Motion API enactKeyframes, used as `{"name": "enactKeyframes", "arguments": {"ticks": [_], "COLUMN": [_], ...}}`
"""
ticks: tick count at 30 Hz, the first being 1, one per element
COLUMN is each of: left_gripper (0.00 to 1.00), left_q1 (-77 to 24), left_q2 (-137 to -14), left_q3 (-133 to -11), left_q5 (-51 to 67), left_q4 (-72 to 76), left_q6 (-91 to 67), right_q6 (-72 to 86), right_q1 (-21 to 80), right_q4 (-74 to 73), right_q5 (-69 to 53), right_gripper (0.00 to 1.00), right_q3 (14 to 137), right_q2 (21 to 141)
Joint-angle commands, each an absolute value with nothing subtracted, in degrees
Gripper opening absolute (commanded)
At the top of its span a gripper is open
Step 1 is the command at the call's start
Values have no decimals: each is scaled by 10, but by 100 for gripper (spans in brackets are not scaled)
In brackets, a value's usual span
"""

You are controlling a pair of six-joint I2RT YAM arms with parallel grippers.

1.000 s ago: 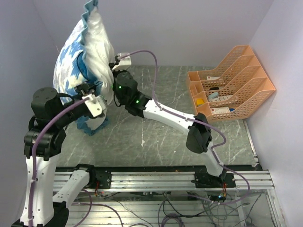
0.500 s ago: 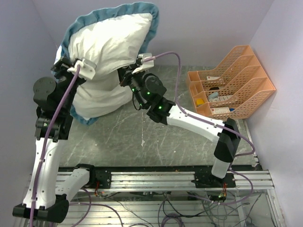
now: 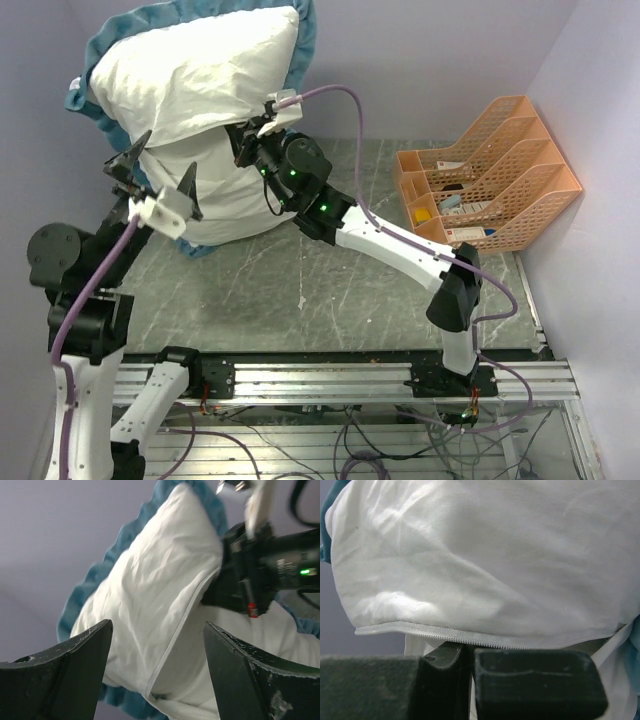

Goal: Remove the pillowcase from the pillow
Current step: Remove the pillow from the pillowcase.

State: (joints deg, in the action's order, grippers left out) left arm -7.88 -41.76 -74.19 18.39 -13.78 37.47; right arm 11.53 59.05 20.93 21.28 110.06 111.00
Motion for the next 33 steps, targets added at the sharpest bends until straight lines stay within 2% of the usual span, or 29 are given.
{"name": "enactKeyframes", "arguments": {"ticks": [1,6,11,18,24,29,33], "left_gripper": [84,83,79,65,61,53,50], "left_q1": [-79,-79,-79,-79,-80,-80,-81], "left_q2": [-420,-431,-476,-514,-506,-501,-505], "left_q3": [-729,-673,-683,-684,-645,-628,-632], "left_q5": [297,246,255,220,199,198,217], "left_q4": [-202,-127,-82,16,141,231,252], "left_q6": [444,501,524,563,565,530,505], "right_q6": [130,142,138,139,145,150,151], "right_q1": [592,601,611,617,617,619,621], "right_q4": [212,225,222,243,249,244,239], "right_q5": [204,200,191,171,146,120,82], "right_gripper": [0,0,0,0,0,0,0], "right_q3": [1141,1118,1123,1086,1072,1076,1083], "right_q2": [1116,1107,1108,1089,1085,1093,1102]}}
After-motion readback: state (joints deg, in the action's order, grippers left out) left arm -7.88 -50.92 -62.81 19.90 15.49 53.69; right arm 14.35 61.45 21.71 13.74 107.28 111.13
